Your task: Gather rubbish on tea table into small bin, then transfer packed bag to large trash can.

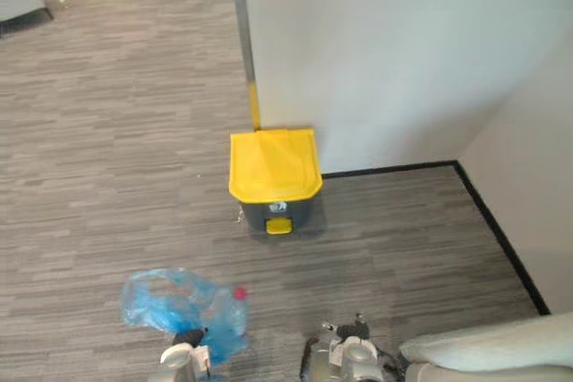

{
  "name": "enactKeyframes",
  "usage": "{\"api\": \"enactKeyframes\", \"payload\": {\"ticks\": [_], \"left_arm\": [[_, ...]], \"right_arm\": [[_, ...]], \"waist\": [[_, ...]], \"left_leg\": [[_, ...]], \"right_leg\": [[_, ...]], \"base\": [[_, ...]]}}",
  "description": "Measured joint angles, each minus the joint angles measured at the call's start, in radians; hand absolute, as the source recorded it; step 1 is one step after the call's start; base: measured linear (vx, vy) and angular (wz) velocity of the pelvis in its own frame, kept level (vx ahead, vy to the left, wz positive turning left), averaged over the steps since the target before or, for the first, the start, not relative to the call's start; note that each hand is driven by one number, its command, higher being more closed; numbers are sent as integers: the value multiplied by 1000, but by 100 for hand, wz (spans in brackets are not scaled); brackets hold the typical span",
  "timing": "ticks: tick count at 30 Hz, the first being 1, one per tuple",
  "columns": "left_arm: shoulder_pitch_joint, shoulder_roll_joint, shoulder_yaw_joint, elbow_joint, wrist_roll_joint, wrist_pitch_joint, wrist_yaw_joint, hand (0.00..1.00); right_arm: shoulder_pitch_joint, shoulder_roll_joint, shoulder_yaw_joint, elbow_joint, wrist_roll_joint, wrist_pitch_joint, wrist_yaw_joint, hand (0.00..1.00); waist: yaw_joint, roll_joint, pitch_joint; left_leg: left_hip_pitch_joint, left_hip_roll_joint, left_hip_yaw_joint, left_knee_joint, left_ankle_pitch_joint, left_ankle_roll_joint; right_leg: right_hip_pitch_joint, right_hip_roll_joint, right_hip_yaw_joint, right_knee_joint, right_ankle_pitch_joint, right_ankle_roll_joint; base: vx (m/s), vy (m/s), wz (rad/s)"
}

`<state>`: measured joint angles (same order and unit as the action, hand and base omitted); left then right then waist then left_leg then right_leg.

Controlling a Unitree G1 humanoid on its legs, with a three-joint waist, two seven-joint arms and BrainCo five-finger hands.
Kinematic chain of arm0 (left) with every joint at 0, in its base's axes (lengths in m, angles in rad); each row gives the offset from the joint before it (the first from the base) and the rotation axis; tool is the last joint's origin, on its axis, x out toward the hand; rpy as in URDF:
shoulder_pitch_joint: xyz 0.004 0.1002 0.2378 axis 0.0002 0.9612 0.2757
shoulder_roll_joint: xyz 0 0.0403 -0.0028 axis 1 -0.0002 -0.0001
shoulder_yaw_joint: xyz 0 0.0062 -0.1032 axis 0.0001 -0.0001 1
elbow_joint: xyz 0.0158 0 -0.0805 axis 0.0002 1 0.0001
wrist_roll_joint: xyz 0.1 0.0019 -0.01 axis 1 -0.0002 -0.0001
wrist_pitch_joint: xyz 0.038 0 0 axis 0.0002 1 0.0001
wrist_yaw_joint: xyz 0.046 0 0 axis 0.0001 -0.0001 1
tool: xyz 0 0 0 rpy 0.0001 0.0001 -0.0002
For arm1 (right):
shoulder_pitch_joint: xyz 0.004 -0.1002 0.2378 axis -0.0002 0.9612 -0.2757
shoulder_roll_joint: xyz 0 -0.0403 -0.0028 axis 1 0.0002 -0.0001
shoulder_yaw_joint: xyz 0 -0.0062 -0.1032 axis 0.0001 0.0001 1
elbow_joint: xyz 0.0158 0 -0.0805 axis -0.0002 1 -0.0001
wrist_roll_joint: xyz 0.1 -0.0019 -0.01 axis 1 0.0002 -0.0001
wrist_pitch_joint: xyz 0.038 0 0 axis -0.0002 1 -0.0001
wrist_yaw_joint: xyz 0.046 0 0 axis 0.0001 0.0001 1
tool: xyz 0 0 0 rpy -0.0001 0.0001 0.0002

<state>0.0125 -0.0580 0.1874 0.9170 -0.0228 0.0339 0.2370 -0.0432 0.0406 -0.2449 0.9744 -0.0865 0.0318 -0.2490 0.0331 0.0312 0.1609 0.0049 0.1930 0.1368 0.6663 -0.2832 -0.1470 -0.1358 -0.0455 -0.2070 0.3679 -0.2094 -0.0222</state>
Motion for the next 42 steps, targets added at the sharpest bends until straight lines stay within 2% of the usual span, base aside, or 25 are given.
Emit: {"api": "enactKeyframes", "payload": {"ticks": [1,2,5,6,7,9,12,15,16,17,18,20,22,24,25,26,28,29,32,33,35,38,39,40,42], "left_arm": [[6,0,1,-12,0,0,-3,100],[7,0,1,-18,0,-1,-3,100],[7,0,0,-24,0,-1,-3,100],[2,1,-7,-23,0,0,-3,100],[-1,3,-14,-22,0,-3,-3,100],[-4,23,-29,-21,0,-7,-2,100],[1,58,-56,9,0,-3,-2,100],[11,63,-65,19,1,-4,-2,100],[13,65,-81,19,1,-4,-2,100],[7,65,-90,18,1,-4,-2,100],[8,66,-87,19,1,-3,-2,100],[11,72,-61,29,2,2,1,100],[11,70,-45,38,2,2,1,100],[8,67,-36,39,2,1,0,100],[9,64,-27,42,2,1,-2,100],[7,68,-24,43,3,0,-3,100],[-5,32,-11,61,4,1,-4,100],[-7,24,-10,62,6,1,-5,100],[-16,3,-10,51,23,0,-9,100],[-18,1,-12,40,24,0,-16,100],[-7,0,-7,25,22,-1,-25,100],[-3,0,-7,23,22,0,-26,100],[-3,0,-7,23,22,0,-26,100],[-10,-1,-8,29,22,0,-26,100],[-10,6,-13,40,22,0,-24,100]], "right_arm": [[4,2,5,3,7,0,-1,0],[6,2,5,4,9,2,-2,0],[5,2,-12,5,10,9,-6,0],[3,0,-26,5,10,9,-7,0],[7,-4,-32,10,10,9,-6,0],[16,5,-29,28,10,10,-5,0],[20,25,-49,47,9,17,-4,0],[26,25,-47,41,9,16,-2,0],[28,24,-45,27,8,16,-2,0],[27,24,-44,17,9,13,-1,0],[26,24,-42,17,9,12,0,0],[25,24,-37,0,9,9,3,0],[22,24,-36,-10,8,7,3,0],[19,24,-38,-11,9,5,4,0],[20,24,-42,1,8,5,3,0],[24,25,-46,8,8,5,3,0],[10,-6,-71,20,8,6,2,0],[11,-9,-73,20,9,6,1,0],[14,-5,-75,21,10,6,-3,0],[17,-2,-68,23,10,10,-4,0],[20,1,-54,24,10,12,-5,0],[21,5,-54,23,11,17,-5,0],[22,6,-56,21,13,17,-5,0],[23,6,-61,24,14,17,-6,0],[33,10,-62,23,16,15,-4,0]], "waist": [[5,-5,3],[7,-7,3],[9,-21,4],[9,-23,4],[17,-19,0],[18,-51,-29],[23,-76,-34],[21,-66,-35],[19,-71,-35],[13,-69,-23],[13,-72,-23],[14,-73,-20],[7,-68,-16],[2,-64,-16],[0,-78,-16],[-1,-91,-19],[-1,-26,-21],[-2,-18,-23],[-10,-17,-19],[2,-17,-16],[12,-12,-23],[13,-16,-29],[13,-15,-29],[15,-19,-31],[12,-34,-46]], "left_leg": [[-48,35,43,93,-8,13],[-59,44,67,100,-12,17],[-129,43,179,-74,-31,58],[-147,18,184,-243,17,79],[-140,-14,176,-368,185,59],[-104,-75,178,-456,208,84],[-74,-108,181,-462,198,100],[30,-133,177,-537,185,118],[54,-144,166,-550,168,128],[85,-156,150,-557,146,134],[96,-157,150,-557,138,141],[153,-152,149,-560,110,141],[188,-144,146,-568,92,139],[199,-133,133,-577,79,122],[211,-149,115,-583,67,103],[216,-161,103,-583,57,93],[238,-115,92,-576,38,73],[238,-106,88,-571,37,72],[124,-38,64,-288,13,35],[53,3,65,-108,6,23],[7,50,84,-3,-3,28],[-26,58,119,-136,-37,60],[-32,53,110,-241,-20,71],[-21,29,89,-328,30,20],[19,-21,114,-399,57,47]], "right_leg": [[51,3,-5,-36,2,-4],[71,3,-6,-53,4,-5],[152,-30,-3,-124,13,8],[170,-48,-4,-150,23,26],[181,-55,5,-168,31,55],[191,-94,2,-207,50,94],[216,-130,1,-195,71,115],[149,-163,23,84,81,131],[70,-190,54,269,117,157],[-27,-207,101,458,176,146],[-52,-204,119,505,161,138],[-132,-171,122,586,25,111],[-171,-132,77,496,-27,87],[-173,-79,40,269,-6,76],[-145,-57,47,87,97,46],[-139,-58,53,43,141,19],[-107,-23,31,46,93,5],[-102,-20,19,44,82,1],[-13,7,-25,-36,64,-2],[35,25,-29,-71,61,-11],[74,46,-25,-93,58,-23],[94,40,14,-113,65,-13],[94,35,26,-116,70,-5],[93,27,44,-118,75,19],[96,-1,73,-153,92,51]], "base": [[287,-53,7],[351,6,-7],[369,91,-13],[307,158,-15],[307,157,-22],[306,169,10],[236,163,21],[182,178,21],[190,131,32],[156,88,28],[174,57,14],[179,7,1],[231,-54,11],[199,-87,27],[262,-131,32],[332,-146,28],[323,-124,20],[262,-112,35],[253,-155,44],[239,-96,-1],[223,-15,-32],[212,100,-42],[130,165,-41],[187,230,-46],[128,195,-28]]}}
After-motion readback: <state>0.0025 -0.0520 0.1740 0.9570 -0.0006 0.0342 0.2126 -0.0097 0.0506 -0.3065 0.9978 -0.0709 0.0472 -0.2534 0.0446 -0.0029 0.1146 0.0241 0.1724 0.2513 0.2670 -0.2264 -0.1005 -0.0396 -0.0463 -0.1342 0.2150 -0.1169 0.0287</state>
